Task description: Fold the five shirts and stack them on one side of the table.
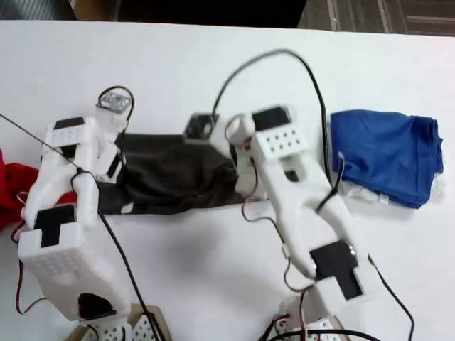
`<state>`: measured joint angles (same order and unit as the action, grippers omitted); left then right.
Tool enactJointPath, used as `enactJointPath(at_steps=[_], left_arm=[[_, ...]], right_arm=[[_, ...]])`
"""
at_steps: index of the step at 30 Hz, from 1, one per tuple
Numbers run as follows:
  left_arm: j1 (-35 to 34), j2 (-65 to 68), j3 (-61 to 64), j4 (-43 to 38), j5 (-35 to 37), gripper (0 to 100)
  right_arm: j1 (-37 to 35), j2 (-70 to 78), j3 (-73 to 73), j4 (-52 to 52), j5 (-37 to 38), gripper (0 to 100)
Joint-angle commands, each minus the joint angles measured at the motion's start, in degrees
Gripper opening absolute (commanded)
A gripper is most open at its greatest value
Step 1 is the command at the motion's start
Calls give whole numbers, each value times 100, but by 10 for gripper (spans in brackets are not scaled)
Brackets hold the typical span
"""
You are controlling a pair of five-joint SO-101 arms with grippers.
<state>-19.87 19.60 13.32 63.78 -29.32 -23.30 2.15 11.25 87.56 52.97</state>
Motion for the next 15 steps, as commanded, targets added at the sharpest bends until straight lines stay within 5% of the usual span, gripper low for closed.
enactJointPath(at_steps=[1,8,15], left_arm=[[-9,62,-22,-132,35,180],[-9,62,-22,-132,35,180],[-9,62,-22,-132,35,180]], right_arm=[[13,-418,976,-585,0,22],[549,92,993,-1578,18,22],[1095,1393,-747,-1736,18,22]])
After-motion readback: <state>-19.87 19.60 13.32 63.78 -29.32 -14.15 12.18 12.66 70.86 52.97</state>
